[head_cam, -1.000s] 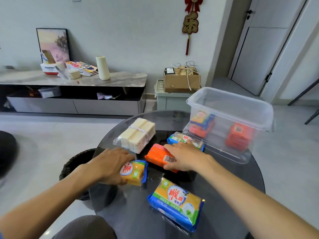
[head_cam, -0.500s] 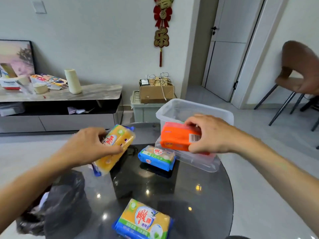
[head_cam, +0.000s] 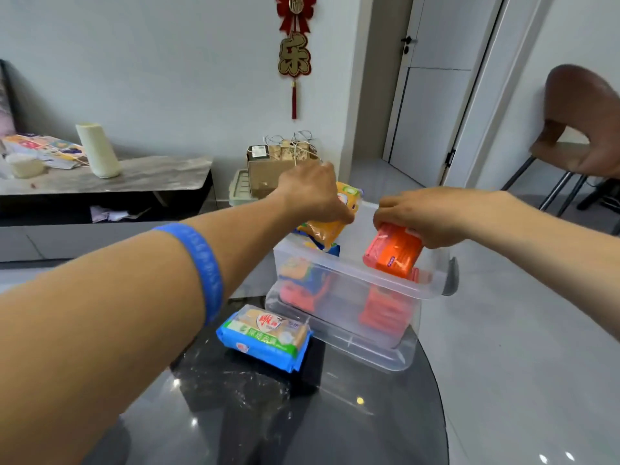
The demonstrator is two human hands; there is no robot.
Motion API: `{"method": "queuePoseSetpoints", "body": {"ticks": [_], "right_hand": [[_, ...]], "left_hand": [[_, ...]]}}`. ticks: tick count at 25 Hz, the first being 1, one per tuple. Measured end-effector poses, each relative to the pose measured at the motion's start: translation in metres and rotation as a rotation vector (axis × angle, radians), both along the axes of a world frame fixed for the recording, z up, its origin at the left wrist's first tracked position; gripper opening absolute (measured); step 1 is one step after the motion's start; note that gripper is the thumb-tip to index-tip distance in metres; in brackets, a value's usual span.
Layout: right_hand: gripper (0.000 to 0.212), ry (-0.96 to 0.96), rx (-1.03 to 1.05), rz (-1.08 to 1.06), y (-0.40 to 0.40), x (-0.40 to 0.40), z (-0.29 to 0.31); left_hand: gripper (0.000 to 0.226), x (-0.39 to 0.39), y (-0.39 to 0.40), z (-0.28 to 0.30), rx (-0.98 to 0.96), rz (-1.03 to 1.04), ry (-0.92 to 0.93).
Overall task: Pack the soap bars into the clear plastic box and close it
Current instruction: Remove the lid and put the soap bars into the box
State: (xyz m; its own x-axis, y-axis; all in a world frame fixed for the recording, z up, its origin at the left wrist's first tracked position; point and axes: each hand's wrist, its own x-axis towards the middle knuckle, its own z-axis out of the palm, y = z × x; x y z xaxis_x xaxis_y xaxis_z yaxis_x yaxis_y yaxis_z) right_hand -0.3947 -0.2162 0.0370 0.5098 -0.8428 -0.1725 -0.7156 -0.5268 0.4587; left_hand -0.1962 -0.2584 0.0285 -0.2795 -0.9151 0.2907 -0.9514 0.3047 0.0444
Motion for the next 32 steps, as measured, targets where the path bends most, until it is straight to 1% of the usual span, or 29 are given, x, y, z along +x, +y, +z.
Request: {"method": "queuePoseSetpoints", "body": {"ticks": [3,5,7,8,10,12,13,15,16,18,20,21,22,23,24,25,26,27,28,30,32], "right_hand": [[0.055,0.080,0.072,0.005,-0.014,-0.002,-0.028],[0.059,0.105,0.175,-0.096,-0.018,-0.004,-0.037],[0.062,-0.002,0.309,-0.259,-0.018,0.002,-0.039],[0.063,-0.083,0.354,-0.321,-0.017,0.005,-0.039],[0.061,-0.227,0.367,-0.388,-0.015,0.008,-0.041],[0.052,-0.285,0.347,-0.410,-0.010,0.012,-0.044],[0.047,-0.298,0.320,-0.414,-0.007,0.013,-0.046],[0.045,-0.375,0.204,-0.385,0.004,0.014,-0.045],[0.046,-0.458,0.108,-0.334,0.011,0.017,-0.042],[0.043,-0.706,-0.133,-0.161,0.034,0.032,-0.034],[0.033,-0.985,-0.311,0.039,0.067,0.062,-0.035],[0.027,-1.065,-0.313,0.113,0.082,0.081,-0.040],[0.022,-1.081,-0.264,0.161,0.096,0.103,-0.049],[0.020,-1.032,-0.177,0.164,0.104,0.124,-0.065],[0.020,-0.925,-0.072,0.113,0.108,0.144,-0.082],[0.024,-0.793,0.027,0.018,0.106,0.158,-0.100],[0.032,-0.666,0.115,-0.107,0.104,0.168,-0.117],[0.042,-0.583,0.171,-0.213,0.102,0.175,-0.132],[0.050,-0.553,0.182,-0.281,0.100,0.179,-0.143],[0.057,-0.587,0.116,-0.328,0.096,0.185,-0.155],[0.064,-0.628,0.105,-0.368,0.092,0.186,-0.156]], "left_hand": [[0.070,-0.006,-0.011,-0.026,0.038,-0.029,-0.112],[0.064,-0.006,-0.016,-0.042,0.043,-0.074,-0.291],[0.054,-0.007,-0.016,-0.051,0.047,-0.113,-0.434],[0.050,-0.006,-0.016,-0.052,0.060,-0.119,-0.445],[0.044,-0.001,-0.014,-0.051,0.115,-0.107,-0.389],[0.043,0.007,-0.009,-0.048,0.181,-0.093,-0.285],[0.040,0.013,-0.006,-0.047,0.187,-0.093,-0.188],[0.031,0.034,0.008,-0.037,0.123,-0.120,0.042],[0.028,0.049,0.018,-0.031,0.064,-0.144,0.149],[0.026,0.088,0.040,-0.025,-0.035,-0.165,0.321],[0.024,0.130,0.066,-0.031,-0.056,-0.116,0.363],[0.026,0.148,0.075,-0.040,-0.017,-0.067,0.327],[0.032,0.165,0.085,-0.052,0.061,-0.001,0.246],[0.043,0.180,0.094,-0.067,0.166,0.082,0.127],[0.056,0.196,0.103,-0.081,0.267,0.170,0.008],[0.065,0.208,0.111,-0.096,0.347,0.244,-0.074],[0.071,0.219,0.118,-0.111,0.402,0.288,-0.110],[0.072,0.229,0.123,-0.123,0.418,0.295,-0.119],[0.071,0.237,0.125,-0.134,0.394,0.277,-0.118],[0.067,0.252,0.123,-0.142,0.337,0.234,-0.073],[0.064,0.258,0.116,-0.138,0.362,0.253,0.004]]}}
